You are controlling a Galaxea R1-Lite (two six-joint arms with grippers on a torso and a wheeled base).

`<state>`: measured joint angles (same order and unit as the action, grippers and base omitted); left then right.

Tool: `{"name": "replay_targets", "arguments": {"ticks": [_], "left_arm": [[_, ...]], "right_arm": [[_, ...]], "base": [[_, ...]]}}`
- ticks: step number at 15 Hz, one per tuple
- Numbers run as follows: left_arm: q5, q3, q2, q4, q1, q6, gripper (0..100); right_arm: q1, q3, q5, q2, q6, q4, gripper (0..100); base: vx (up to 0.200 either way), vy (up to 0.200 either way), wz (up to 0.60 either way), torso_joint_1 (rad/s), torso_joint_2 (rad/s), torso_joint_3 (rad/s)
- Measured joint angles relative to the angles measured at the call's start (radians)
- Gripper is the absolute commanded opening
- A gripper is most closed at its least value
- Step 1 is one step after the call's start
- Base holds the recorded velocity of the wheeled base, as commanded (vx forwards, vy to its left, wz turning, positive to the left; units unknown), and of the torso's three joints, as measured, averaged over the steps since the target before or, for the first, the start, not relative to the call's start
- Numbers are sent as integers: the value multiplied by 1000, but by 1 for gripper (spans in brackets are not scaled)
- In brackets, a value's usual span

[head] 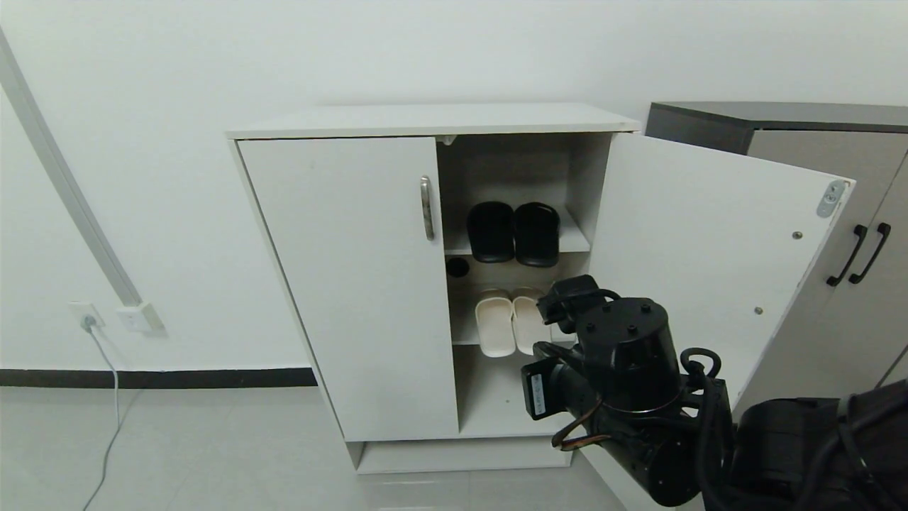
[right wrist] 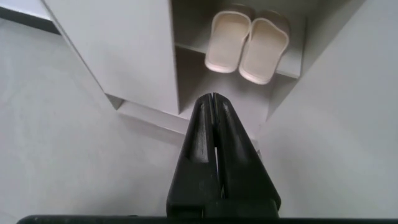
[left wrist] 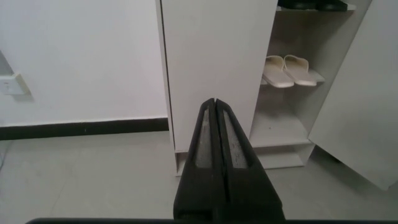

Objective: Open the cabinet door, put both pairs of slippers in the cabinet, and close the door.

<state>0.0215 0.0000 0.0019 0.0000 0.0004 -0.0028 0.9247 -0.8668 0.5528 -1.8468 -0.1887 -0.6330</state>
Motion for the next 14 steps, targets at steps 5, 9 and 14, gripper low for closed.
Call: {"name": "replay_targets", "arguments": {"ticks": [5, 9, 14], "left_arm": [[0, 0, 0, 0, 1, 0, 0], [0, 0, 0, 0, 1, 0, 0], [0, 0, 0, 0, 1, 0, 0]], "right_arm": [[-3, -1, 0, -16, 4, -6, 0], [-3, -1, 0, -27, 6, -8, 0], [-3, -2, 1, -33, 8, -8, 0]], "base": [[0, 0, 0, 0, 0, 0], [0, 0, 0, 0, 0, 0], [0, 0, 0, 0, -30, -41]]}}
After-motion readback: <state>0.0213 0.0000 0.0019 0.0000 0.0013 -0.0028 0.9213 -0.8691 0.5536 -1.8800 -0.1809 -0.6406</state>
